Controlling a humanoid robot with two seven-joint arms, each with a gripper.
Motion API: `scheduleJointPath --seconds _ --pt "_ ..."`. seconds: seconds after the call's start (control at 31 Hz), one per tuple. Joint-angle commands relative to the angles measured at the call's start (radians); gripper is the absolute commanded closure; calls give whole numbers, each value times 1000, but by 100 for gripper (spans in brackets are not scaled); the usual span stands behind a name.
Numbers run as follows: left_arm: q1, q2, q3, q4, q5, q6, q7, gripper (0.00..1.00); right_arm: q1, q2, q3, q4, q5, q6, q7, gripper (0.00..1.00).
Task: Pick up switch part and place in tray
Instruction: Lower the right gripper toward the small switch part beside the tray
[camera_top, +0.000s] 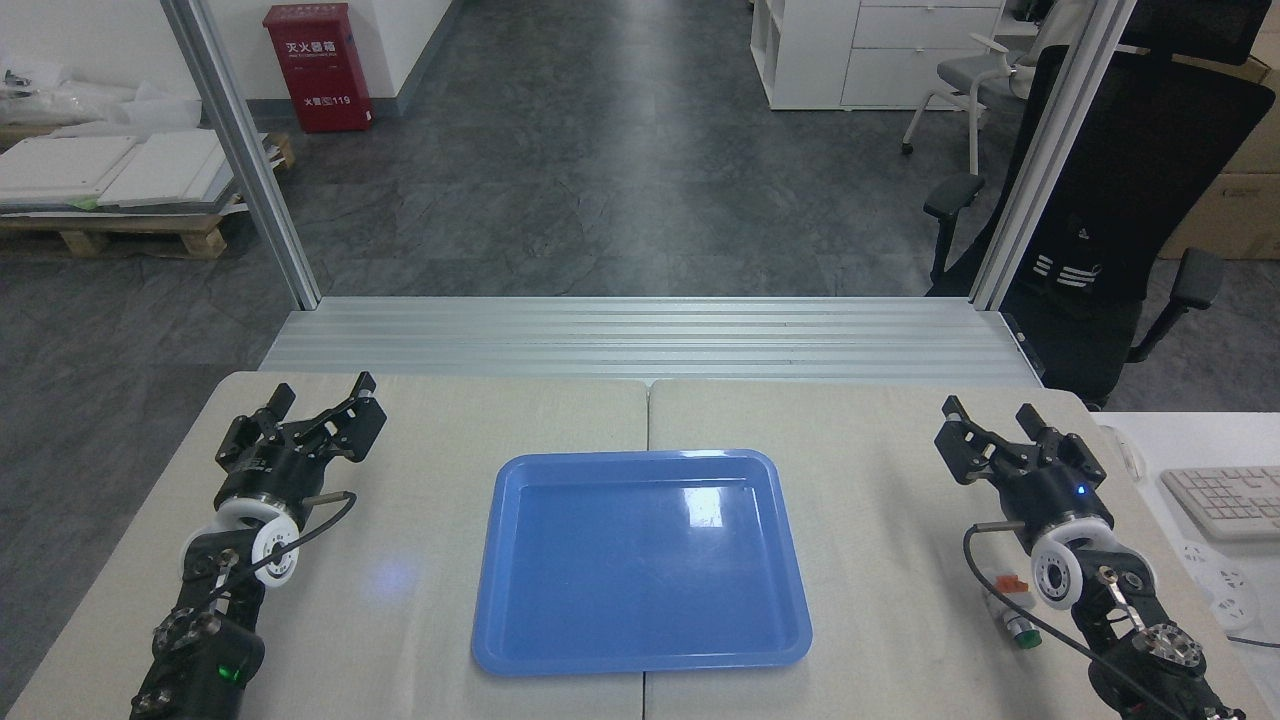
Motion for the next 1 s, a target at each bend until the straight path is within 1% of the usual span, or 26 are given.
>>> scheduleJointPath --seconds 0.0,0.16,0.29,0.35,0.71,0.77,0.97 --pt "0 1 -1 0 -5 0 -2 0 -31 -8 1 1 0 39 10 6" --pt "0 1 0 0 0 0 0 0 -36 -14 0 1 0 39 10 5" --pt "0 1 -1 0 0 0 -2 0 -37 -51 -2 1 -3 33 8 5" --pt "0 1 0 0 0 0 -2 0 -39 -57 -2 1 -4 30 8 5" --pt "0 0 0 0 0 0 -2 0 -42 -53 0 0 -4 33 10 5" --pt "0 0 0 0 0 0 -2 0 -40 -48 0 0 -4 33 10 2" --pt "0 1 -1 0 0 0 -2 0 -37 -51 1 0 -4 31 10 1"
